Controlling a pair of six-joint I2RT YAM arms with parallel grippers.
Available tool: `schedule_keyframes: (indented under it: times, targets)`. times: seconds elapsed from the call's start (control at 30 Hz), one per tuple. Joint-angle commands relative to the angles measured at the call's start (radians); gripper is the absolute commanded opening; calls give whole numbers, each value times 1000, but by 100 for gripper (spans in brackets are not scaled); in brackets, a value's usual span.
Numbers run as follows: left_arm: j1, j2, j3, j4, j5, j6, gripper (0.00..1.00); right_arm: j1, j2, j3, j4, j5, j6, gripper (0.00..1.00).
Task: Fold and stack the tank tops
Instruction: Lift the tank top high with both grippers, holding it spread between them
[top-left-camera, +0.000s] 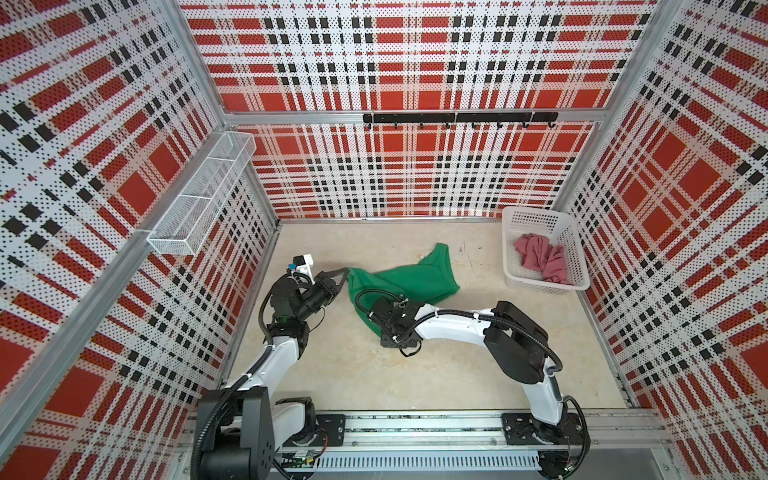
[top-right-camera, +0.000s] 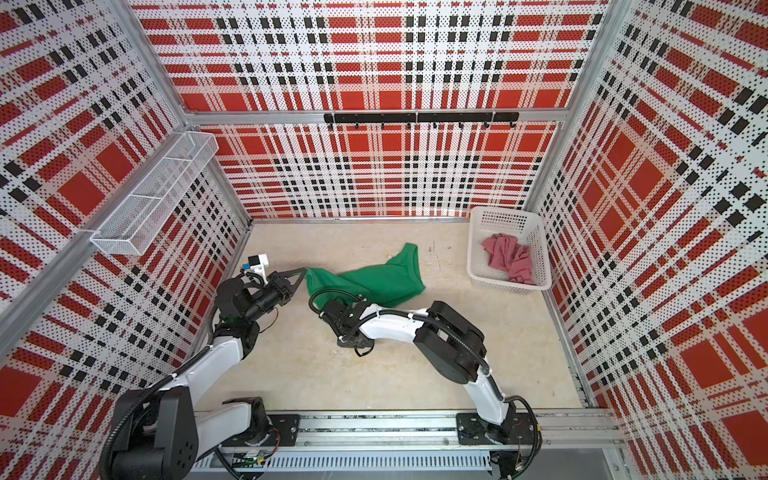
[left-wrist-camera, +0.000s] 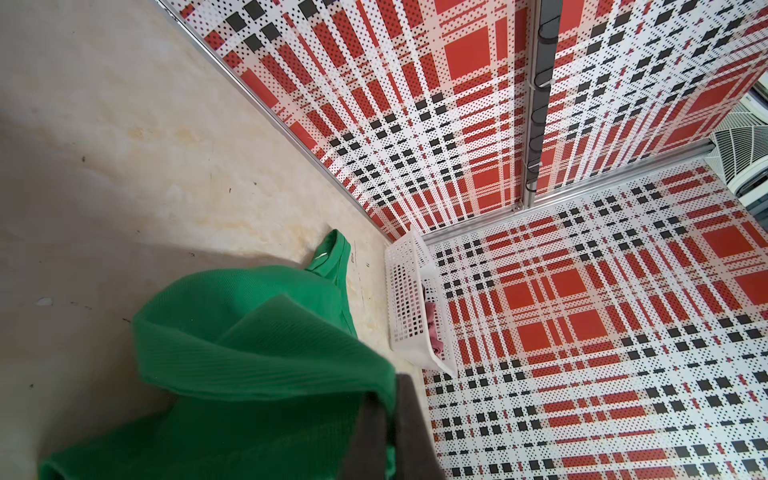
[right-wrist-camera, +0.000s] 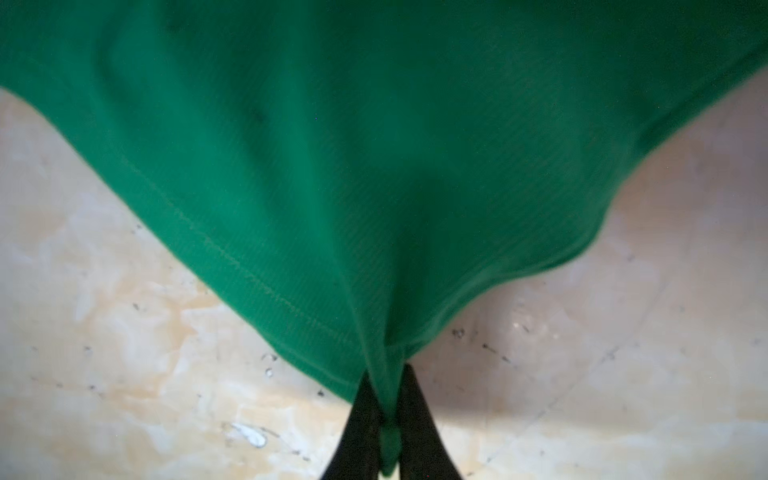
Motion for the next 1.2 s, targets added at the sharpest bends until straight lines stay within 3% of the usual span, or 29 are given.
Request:
schedule_keyframes:
  times: [0.0,0.27,0.5,0.73,0.9,1.17]
  targets:
    - [8,-10,1,31,11,6,0,-10,-35,-11,-34,28,-3,0]
    - [-70,-14,81,4,-56,-1,0,-74,-234,-99,20,67,-155,0]
    - [-167,-9,303,-141,-184,87,0,-200,-502,-192,56,92,-253,0]
    - [-194,82,659,-296,-278,218,0,-304,-598,-6,-35,222,-538,0]
    - [-199,148,902,-436,-337,344,0,-390,-631,102,6,173,-718,0]
    - [-175,140,1097,-592,-371,478,0,-433,-638,305,42,203,-938,0]
